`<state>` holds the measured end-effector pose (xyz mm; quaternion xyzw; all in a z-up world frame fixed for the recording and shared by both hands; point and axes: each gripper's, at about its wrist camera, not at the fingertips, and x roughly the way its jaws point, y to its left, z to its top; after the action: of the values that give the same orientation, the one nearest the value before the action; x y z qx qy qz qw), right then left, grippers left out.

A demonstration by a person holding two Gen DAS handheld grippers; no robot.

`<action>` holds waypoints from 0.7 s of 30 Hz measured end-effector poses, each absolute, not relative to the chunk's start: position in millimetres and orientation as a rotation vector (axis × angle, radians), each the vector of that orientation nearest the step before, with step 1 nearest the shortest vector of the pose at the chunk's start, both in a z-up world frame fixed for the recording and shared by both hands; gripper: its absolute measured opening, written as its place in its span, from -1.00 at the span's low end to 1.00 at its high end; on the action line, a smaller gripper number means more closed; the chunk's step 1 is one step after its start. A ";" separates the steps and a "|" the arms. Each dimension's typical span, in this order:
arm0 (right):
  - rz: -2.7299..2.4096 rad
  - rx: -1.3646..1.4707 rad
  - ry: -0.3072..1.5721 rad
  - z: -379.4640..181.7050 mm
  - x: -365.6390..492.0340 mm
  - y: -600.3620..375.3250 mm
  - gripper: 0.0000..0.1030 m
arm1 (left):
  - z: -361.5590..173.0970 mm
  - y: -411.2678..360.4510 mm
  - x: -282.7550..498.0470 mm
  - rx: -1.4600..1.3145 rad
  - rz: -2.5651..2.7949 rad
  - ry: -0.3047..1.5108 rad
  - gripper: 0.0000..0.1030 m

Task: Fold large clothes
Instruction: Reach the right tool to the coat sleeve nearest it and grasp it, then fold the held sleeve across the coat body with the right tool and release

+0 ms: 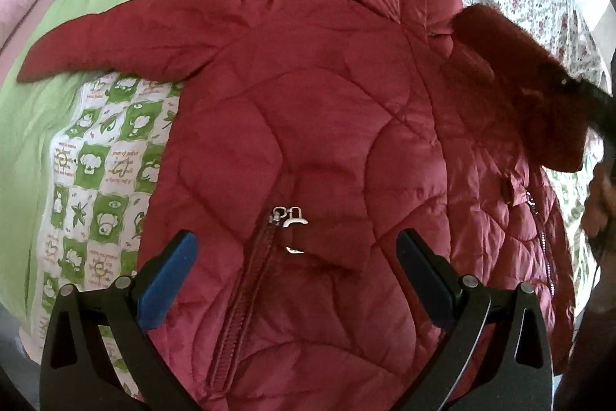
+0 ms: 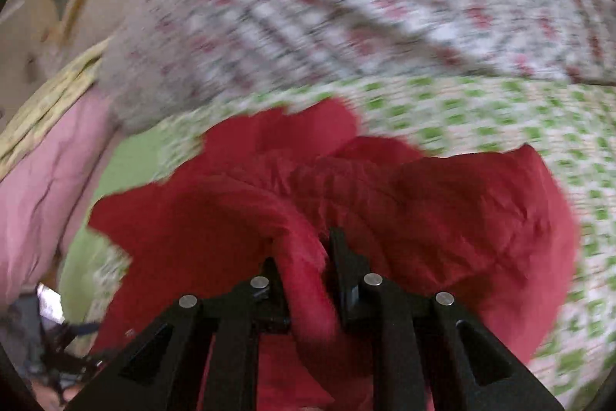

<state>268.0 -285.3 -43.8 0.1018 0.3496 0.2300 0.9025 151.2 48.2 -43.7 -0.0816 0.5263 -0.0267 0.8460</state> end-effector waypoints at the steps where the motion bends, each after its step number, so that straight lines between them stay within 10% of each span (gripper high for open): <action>1: 0.509 0.191 0.731 -47.7 264.1 -269.1 -0.69 | -43.9 50.5 151.7 -0.177 -0.055 1.111 1.00; 21: 0.659 -0.150 0.765 -101.8 219.5 -170.9 -0.39 | -39.7 42.9 291.6 -0.408 -0.415 1.215 0.97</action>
<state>219.5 -170.9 -101.8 -0.0717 0.3662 0.3155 0.8725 291.6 42.9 -39.7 -0.1888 0.5625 -0.1920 0.7817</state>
